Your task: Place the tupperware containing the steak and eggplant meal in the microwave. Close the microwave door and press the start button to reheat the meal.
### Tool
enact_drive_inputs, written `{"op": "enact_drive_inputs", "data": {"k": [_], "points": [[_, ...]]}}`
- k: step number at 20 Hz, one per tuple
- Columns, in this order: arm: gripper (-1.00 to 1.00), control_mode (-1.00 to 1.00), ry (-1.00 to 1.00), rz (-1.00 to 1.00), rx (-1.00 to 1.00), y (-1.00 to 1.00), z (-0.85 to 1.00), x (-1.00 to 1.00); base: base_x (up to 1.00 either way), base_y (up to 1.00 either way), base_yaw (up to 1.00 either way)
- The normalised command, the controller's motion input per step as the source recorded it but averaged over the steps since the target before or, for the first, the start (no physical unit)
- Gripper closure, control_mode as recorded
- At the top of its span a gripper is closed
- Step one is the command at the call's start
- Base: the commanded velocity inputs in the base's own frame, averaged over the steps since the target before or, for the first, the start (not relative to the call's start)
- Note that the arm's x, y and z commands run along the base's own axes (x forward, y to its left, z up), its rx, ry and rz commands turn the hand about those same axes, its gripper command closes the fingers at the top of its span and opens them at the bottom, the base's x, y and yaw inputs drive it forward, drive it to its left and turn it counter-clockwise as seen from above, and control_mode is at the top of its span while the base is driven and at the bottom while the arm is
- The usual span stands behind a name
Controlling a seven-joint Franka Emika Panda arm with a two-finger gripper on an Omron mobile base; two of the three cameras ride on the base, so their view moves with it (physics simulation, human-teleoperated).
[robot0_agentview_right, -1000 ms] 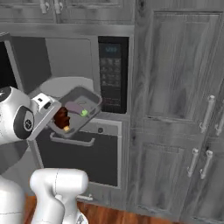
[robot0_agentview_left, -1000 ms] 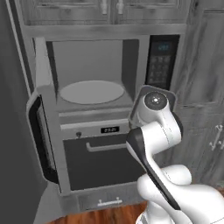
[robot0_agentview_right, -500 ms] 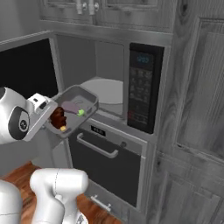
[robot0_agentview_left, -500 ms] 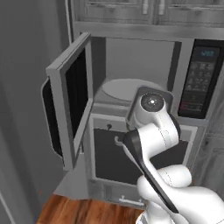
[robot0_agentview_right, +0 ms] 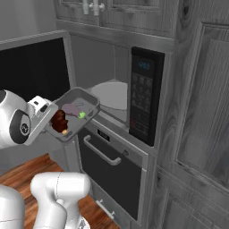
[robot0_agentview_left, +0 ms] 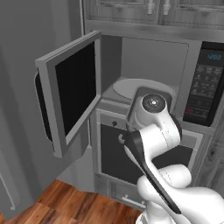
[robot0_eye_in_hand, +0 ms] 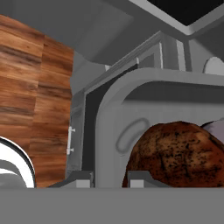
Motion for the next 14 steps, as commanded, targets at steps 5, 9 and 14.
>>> {"op": "enact_drive_inputs", "data": {"k": [5, 9, 14], "points": [[1.0, 1.0, 0.0, 0.0, 0.0, 0.0, 0.0, 0.0, 0.47, -0.16, 0.25], [1.0, 1.0, 0.0, 0.0, 0.0, 0.0, 0.0, 0.0, 0.25, -0.12, 0.15], [1.0, 1.0, 0.0, 0.0, 0.0, 0.0, 0.0, 0.0, 0.01, 0.0, 0.0]]}}
